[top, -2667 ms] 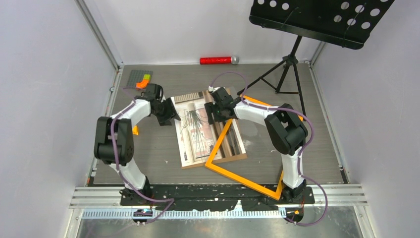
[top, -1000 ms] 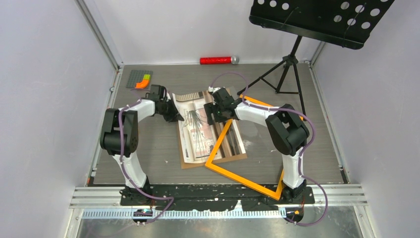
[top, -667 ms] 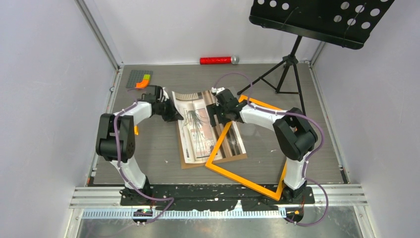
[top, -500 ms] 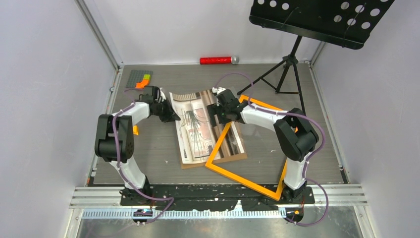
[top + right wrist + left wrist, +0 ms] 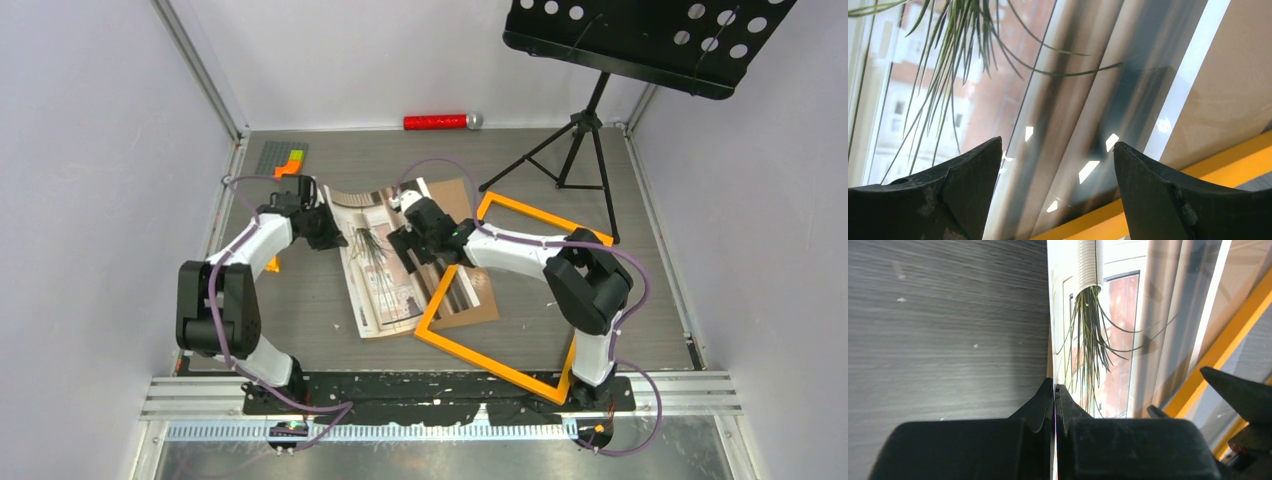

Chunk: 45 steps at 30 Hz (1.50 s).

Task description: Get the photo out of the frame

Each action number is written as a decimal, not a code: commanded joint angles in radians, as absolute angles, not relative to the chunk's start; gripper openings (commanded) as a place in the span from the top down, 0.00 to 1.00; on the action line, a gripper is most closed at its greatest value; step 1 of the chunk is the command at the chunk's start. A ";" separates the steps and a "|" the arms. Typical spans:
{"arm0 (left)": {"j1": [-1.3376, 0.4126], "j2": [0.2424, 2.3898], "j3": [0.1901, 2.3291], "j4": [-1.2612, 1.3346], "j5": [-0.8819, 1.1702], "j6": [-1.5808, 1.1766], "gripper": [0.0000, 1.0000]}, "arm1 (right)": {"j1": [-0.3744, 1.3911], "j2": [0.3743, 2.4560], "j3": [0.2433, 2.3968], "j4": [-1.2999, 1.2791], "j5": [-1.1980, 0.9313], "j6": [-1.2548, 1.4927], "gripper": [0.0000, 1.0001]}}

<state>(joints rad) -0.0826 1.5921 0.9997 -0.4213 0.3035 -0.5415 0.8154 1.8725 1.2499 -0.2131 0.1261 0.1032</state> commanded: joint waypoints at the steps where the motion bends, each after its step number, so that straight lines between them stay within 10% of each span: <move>1: -0.070 1.482 1.034 -0.504 0.132 -0.515 1.00 | 0.844 1.839 1.294 -0.182 0.227 0.057 0.13; 16: 0.060 1.374 1.142 -0.781 -0.460 -0.463 1.00 | 0.843 1.703 1.162 -0.083 0.397 0.111 0.12; 35: 0.276 1.333 1.087 -0.800 -0.329 -0.491 1.00 | 0.825 1.690 1.137 -0.079 0.386 0.141 0.12; 40: 0.275 1.316 1.107 -0.893 -0.376 -0.570 0.09 | 0.820 1.675 1.130 -0.079 0.400 0.147 0.12; 45: 0.276 1.182 1.117 -0.930 -0.325 -0.608 0.00 | 0.766 1.585 1.084 -0.065 0.387 0.209 0.11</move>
<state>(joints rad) 0.2745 1.3113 1.0916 -0.8730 -0.3492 -0.5499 0.8093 1.7096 1.1130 -0.1169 0.3721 0.1505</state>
